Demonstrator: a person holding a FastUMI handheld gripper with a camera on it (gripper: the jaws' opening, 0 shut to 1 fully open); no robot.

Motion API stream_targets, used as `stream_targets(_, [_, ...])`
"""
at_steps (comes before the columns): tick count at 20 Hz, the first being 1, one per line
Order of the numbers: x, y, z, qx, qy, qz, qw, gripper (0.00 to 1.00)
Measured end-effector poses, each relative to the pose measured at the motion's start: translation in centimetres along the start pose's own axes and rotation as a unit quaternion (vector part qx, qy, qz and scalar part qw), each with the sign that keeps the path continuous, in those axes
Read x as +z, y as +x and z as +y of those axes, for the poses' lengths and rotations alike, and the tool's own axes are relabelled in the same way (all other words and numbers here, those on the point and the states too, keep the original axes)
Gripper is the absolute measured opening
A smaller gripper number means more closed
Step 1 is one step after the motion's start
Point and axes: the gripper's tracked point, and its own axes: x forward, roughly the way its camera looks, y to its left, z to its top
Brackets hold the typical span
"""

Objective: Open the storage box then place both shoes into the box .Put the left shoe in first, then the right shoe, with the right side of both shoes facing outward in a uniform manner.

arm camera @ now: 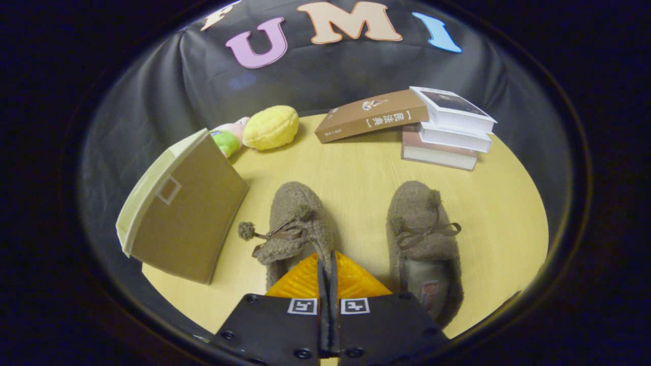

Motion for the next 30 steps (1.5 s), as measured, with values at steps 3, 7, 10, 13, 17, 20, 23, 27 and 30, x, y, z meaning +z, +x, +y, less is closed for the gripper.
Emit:
stream_targets(3, [1.0, -1.0, 0.8, 0.006, 0.024, -0.003, 1.0, 0.03])
stream_targets(7, [2.6, -3.0, 3.0, 0.021, 0.063, -0.013, 0.998, 0.03])
stream_targets(10, [5.1, -4.4, 4.9, 0.027, 0.068, -0.032, 0.997, 0.03])
stream_targets(13, [7.8, -5.8, 7.6, 0.04, 0.072, -0.051, 0.995, 0.03])
stream_targets(17, [10.6, -6.8, 11.6, 0.051, 0.081, -0.07, 0.993, 0.03])
stream_targets(20, [11.8, -7.0, 15.0, 0.063, 0.092, -0.071, 0.991, 0.03])
stream_targets(23, [12.5, -6.8, 18.8, 0.079, 0.093, -0.07, 0.99, 0.03])
stream_targets(27, [12.0, -5.6, 23.7, 0.096, 0.084, -0.06, 0.99, 0.03])
stream_targets(30, [11.0, -4.2, 26.4, 0.098, 0.084, -0.046, 0.991, 0.03])
